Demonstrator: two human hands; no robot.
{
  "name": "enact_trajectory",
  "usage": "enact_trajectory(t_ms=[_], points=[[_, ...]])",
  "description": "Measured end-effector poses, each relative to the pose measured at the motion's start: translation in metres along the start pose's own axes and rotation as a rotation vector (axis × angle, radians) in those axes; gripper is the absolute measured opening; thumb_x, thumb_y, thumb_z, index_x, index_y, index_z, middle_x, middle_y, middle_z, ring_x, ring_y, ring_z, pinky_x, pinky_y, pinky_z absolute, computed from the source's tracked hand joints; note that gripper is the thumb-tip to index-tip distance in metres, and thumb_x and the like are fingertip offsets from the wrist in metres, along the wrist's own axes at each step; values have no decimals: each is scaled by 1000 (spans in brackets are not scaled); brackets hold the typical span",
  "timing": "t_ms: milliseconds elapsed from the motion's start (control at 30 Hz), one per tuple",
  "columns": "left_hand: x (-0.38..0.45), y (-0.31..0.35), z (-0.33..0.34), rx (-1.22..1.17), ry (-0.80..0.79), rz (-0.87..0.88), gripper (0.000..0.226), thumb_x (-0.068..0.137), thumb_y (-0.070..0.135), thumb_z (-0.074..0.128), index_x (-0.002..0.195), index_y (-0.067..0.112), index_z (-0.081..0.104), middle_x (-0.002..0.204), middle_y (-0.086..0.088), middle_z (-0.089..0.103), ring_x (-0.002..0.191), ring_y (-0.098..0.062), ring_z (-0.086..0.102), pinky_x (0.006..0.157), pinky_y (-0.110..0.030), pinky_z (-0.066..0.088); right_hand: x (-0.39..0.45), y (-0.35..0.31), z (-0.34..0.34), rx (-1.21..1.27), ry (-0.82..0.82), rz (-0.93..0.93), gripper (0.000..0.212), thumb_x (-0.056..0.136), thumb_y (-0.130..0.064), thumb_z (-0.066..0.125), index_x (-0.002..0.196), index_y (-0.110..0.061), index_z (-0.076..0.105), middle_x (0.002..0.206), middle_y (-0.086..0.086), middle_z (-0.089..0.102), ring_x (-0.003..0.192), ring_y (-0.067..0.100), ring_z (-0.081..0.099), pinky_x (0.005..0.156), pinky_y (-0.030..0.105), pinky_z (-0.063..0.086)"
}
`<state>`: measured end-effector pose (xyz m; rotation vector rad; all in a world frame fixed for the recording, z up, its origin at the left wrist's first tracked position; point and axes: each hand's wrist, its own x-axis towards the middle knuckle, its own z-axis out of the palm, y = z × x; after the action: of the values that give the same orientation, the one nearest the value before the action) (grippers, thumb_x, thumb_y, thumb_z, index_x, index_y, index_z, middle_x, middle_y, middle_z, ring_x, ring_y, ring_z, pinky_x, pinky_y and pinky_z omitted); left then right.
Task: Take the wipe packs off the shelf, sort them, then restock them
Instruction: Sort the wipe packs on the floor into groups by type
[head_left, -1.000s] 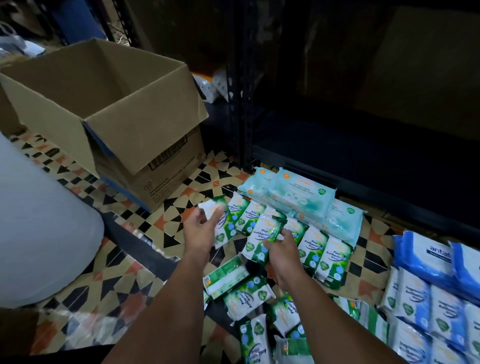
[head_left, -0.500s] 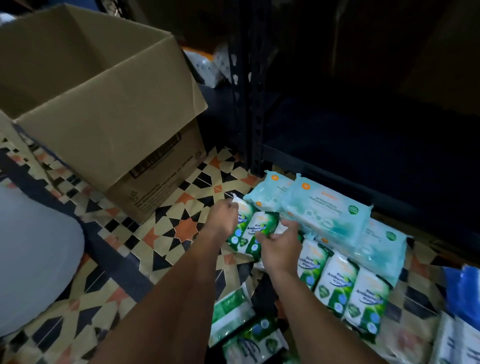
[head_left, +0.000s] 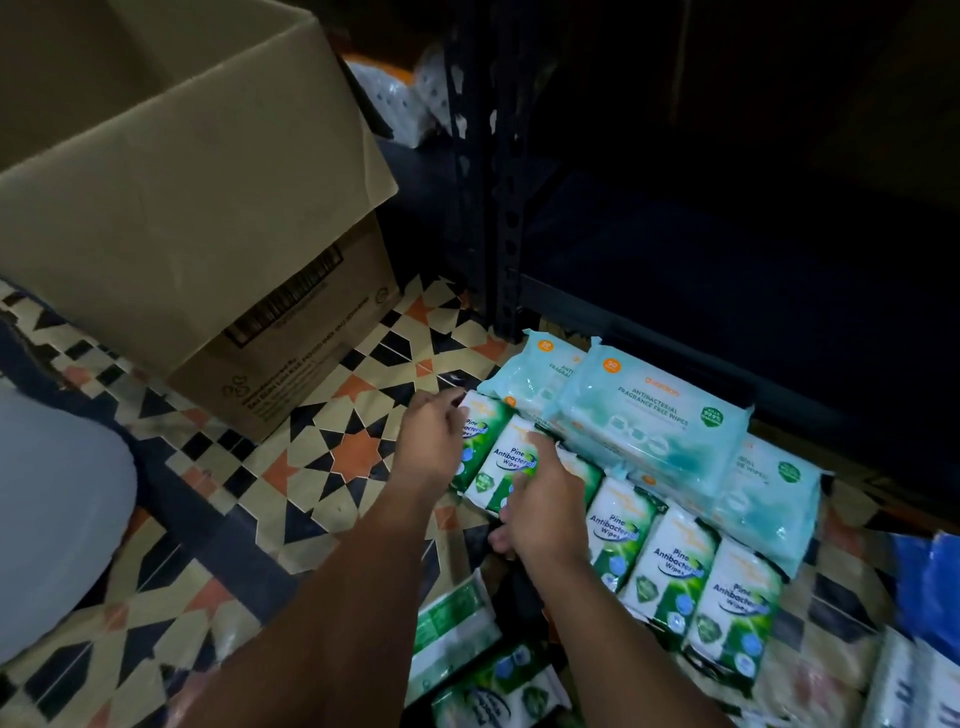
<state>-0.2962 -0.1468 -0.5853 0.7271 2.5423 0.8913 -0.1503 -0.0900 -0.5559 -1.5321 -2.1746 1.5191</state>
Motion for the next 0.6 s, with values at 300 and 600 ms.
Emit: enact_trajectory(t_ms=[300, 600], points=[[-13, -6, 6, -131, 74, 19, 44, 92, 37, 70, 131, 18, 62, 113, -8, 61, 107, -21, 56, 91, -31, 45, 0, 1, -4, 90, -33, 37, 61, 99, 2, 38, 145, -37, 38, 95, 16, 67, 40, 29, 64, 44, 48, 58], [-17, 3, 10, -182, 140, 3, 30, 83, 37, 81, 101, 14, 73, 95, 0, 64, 87, -16, 61, 76, -30, 47, 2, 4, -5, 228, -65, 68, 55, 103, -1, 38, 144, -37, 40, 92, 24, 64, 56, 45, 67, 41, 43, 57]])
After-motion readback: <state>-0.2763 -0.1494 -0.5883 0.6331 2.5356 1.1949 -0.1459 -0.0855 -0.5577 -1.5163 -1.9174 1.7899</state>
